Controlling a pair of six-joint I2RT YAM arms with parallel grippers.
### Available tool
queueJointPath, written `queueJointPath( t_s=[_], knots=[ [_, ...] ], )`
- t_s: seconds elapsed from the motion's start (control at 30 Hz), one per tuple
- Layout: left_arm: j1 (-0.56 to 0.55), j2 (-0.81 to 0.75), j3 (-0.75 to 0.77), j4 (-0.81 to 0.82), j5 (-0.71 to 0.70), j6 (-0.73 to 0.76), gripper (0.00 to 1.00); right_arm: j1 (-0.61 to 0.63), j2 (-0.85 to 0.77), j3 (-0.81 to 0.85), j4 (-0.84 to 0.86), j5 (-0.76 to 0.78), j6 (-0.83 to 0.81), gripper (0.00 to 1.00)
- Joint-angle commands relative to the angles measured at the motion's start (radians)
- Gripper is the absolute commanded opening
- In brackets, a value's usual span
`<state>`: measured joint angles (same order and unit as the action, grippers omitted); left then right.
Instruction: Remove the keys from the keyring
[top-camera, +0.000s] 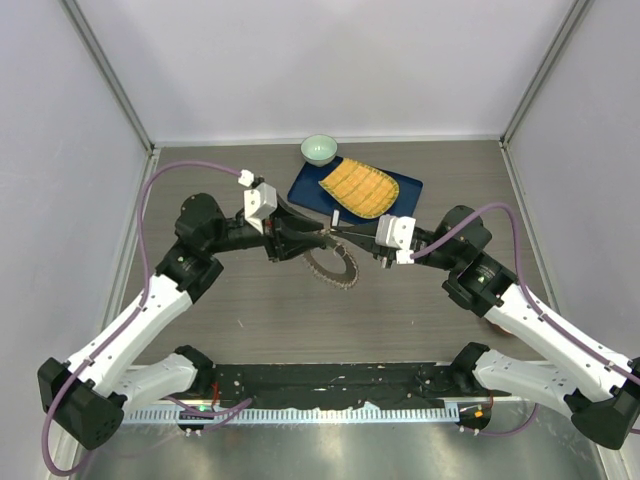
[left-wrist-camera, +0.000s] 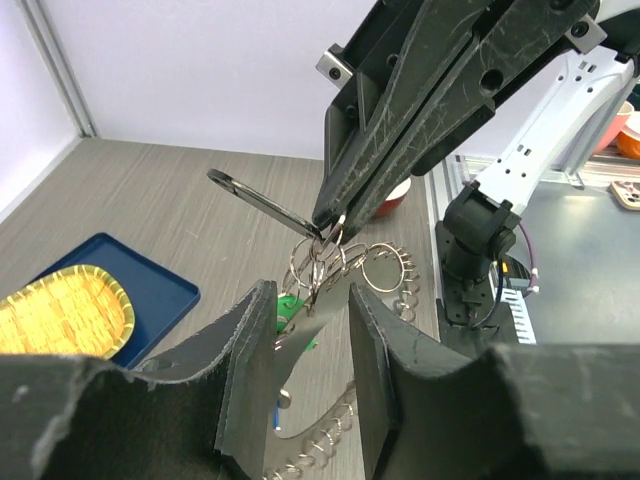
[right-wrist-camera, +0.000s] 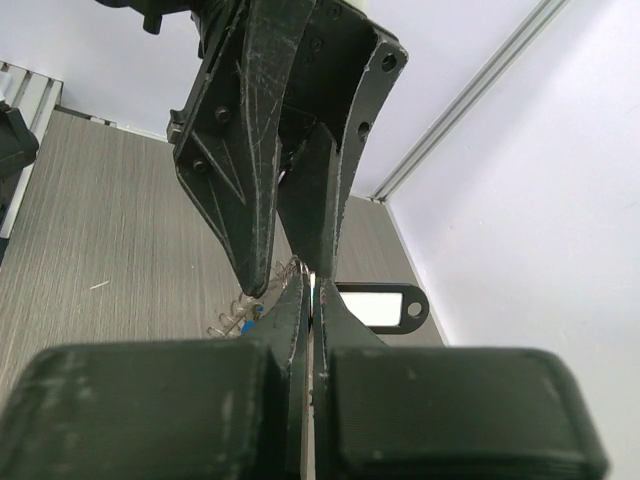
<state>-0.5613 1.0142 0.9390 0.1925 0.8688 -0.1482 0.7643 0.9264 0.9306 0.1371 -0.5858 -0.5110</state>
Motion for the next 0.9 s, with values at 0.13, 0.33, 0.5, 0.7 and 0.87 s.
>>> queueJointPath(
  t_s=[0.13,0.33,0.5,0.7,0.87],
  knots=[
    [0.004,-0.028,-0.051,0.134,0.022,-0.02,0.35,0.006,-0.017,0.03,0.113,0.021,0.017,0.01],
    [0.005,-0.037,-0.077,0.16,0.012,-0.036,0.29,0.006,-0.017,0.027,0.114,0.027,0.016,0.01],
    [0.005,-0.094,-0.101,0.134,-0.079,-0.007,0.35,0.006,-0.018,0.028,0.111,0.032,0.014,0.01],
    [0.005,-0.158,-0.123,0.146,-0.129,-0.039,0.36,0.006,-0.021,0.028,0.105,0.035,0.012,0.01],
    [0.005,-0.164,-0.183,0.297,-0.129,-0.137,0.34,0.006,-0.02,0.025,0.11,0.035,0.014,0.01]
  ],
)
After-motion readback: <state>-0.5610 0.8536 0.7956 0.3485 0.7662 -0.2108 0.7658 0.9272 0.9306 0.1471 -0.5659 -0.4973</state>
